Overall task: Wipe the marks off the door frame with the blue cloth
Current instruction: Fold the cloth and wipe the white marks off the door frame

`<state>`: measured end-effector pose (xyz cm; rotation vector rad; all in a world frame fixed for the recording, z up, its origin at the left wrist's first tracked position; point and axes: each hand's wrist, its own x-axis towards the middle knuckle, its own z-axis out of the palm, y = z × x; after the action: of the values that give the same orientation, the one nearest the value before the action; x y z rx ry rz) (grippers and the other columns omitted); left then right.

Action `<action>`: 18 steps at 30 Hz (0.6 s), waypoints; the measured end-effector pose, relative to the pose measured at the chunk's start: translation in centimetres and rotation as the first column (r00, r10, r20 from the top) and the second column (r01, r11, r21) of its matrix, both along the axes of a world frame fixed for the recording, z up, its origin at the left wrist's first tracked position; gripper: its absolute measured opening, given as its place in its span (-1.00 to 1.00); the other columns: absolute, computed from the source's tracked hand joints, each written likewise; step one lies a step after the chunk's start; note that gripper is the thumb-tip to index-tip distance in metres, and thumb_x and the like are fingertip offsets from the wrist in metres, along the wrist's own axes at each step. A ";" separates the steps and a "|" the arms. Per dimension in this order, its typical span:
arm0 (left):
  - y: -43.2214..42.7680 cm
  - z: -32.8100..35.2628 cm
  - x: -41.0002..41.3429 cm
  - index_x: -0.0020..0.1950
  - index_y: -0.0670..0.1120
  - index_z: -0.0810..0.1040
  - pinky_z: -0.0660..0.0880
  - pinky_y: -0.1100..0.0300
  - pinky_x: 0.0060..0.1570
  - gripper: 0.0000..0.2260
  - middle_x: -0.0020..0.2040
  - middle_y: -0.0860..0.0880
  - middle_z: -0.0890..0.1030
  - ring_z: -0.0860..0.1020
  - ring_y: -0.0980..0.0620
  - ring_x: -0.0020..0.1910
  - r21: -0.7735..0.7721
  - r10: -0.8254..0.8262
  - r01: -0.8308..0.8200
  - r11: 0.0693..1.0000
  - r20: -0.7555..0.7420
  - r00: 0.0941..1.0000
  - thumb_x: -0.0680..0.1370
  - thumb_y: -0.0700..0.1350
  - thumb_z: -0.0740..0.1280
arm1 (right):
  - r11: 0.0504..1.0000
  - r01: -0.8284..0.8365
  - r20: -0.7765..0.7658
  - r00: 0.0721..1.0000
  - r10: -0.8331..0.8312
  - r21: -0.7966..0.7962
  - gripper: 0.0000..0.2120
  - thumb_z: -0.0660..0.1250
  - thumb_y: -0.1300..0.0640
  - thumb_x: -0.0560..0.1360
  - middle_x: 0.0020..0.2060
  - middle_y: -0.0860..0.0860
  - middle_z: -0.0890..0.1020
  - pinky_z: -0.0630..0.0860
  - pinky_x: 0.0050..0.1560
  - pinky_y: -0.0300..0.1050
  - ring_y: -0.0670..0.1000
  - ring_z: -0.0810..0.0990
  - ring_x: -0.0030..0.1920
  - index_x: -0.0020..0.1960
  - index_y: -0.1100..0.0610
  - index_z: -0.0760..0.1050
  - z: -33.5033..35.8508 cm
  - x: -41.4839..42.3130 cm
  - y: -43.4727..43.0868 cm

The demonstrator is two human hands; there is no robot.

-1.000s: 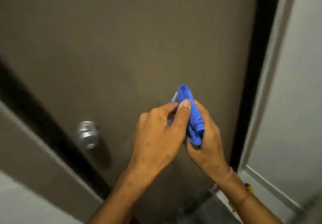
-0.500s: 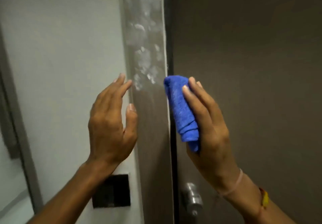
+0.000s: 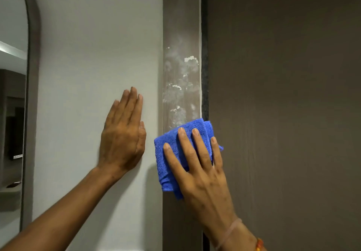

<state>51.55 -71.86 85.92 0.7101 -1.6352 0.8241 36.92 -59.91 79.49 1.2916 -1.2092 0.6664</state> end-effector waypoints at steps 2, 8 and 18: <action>-0.6 -0.1 0.1 0.48 -0.26 0.13 0.04 0.00 0.51 -0.50 0.52 -0.18 0.12 0.11 -0.11 0.52 -0.029 0.007 -0.007 1.000 0.008 1.000 0.55 -0.15 0.01 | 0.992 0.006 0.057 0.998 -0.013 0.127 -0.26 0.37 -0.04 0.28 0.47 0.15 0.24 0.26 0.29 0.46 0.26 0.13 0.48 0.43 0.01 0.27 -0.6 -0.2 -0.9; -1.0 -0.1 0.1 0.49 -0.24 0.12 0.05 0.01 0.51 -0.50 0.52 -0.19 0.14 0.11 -0.10 0.52 -0.057 0.003 -0.003 0.998 0.004 1.000 0.56 -0.13 0.02 | 0.984 -0.150 0.185 0.974 0.131 0.095 -0.21 0.11 -0.38 0.39 0.54 0.09 0.02 -0.06 0.43 0.38 0.18 -0.10 0.53 0.50 -0.05 0.04 -1.7 0.6 -2.4; -1.0 -0.2 0.1 0.48 -0.25 0.14 0.14 -0.05 0.48 -0.49 0.51 -0.21 0.18 0.14 -0.14 0.51 -0.055 -0.011 0.011 0.998 0.012 1.000 0.55 -0.11 0.05 | 0.997 0.006 0.247 0.969 0.012 -0.073 -0.43 -0.02 -0.24 0.53 0.51 0.15 0.17 0.13 0.35 0.41 0.27 0.03 0.49 0.49 -0.07 0.09 3.1 1.9 -4.2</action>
<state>51.64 -72.87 85.71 0.6581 -1.6191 0.8634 38.86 -64.16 82.63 1.1742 -1.3710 0.8858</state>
